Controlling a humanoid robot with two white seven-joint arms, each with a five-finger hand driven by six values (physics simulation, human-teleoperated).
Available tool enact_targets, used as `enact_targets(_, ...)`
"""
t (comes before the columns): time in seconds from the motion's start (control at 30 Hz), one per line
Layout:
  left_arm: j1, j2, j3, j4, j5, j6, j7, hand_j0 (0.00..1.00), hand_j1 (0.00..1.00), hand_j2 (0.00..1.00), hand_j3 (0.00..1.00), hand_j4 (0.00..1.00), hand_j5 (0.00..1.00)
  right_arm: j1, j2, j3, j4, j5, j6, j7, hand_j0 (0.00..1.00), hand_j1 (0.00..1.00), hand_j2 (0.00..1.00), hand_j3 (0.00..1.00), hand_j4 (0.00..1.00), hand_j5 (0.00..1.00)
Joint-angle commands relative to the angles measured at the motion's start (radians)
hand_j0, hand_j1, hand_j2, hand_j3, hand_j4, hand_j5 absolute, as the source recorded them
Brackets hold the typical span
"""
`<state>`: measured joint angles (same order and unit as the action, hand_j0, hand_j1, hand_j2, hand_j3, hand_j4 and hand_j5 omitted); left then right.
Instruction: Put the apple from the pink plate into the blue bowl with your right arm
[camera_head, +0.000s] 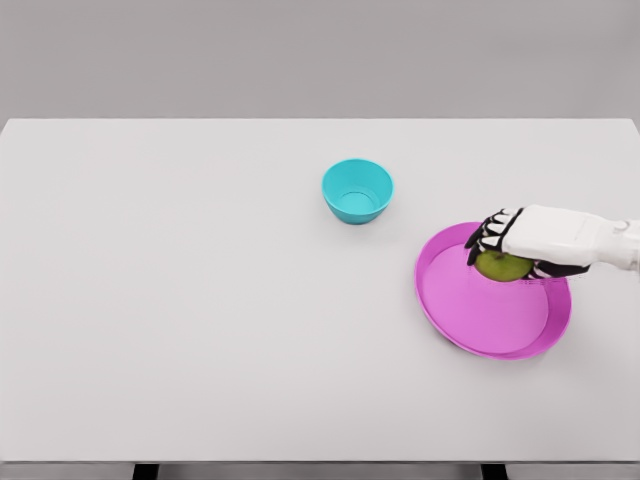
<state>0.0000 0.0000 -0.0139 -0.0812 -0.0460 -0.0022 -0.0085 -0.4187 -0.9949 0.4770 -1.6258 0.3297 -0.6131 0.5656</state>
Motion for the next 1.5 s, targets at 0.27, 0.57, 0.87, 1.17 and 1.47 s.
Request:
enact_targets(0.27,0.000,0.000,0.000,0.000,0.000,0.001,0.001,1.00,1.00,1.00,1.00,1.00,1.00,-0.121,0.151,0.003,0.146,0.005,0.002,0.002,0.52,0.52,0.52,0.52,0.52,0.52)
enact_targets(0.57,0.000,0.000,0.000,0.000,0.000,-0.001,-0.001,1.00,1.00,1.00,1.00,1.00,1.00,-0.242,0.324,0.058,0.207,0.008,0.002,0.002,0.52,0.52,0.52,0.52,0.52,0.52)
enact_targets(0.87,0.000,0.000,0.000,0.000,0.000,0.001,0.001,1.00,1.00,1.00,1.00,1.00,1.00,-0.345,0.423,0.149,0.310,0.009,0.002,0.002,0.52,0.52,0.52,0.52,0.52,0.52)
enact_targets(1.17,0.000,0.000,0.000,0.000,0.000,0.001,0.001,1.00,1.00,1.00,1.00,1.00,1.00,-0.367,0.444,0.147,0.333,0.012,0.002,0.000,0.49,0.49,0.49,0.49,0.49,0.49)
enact_targets(1.47,0.000,0.000,0.000,0.000,0.000,-0.001,-0.001,1.00,1.00,1.00,1.00,1.00,1.00,-0.370,0.472,0.138,0.379,0.012,0.002,0.000,0.44,0.44,0.44,0.44,0.44,0.44)
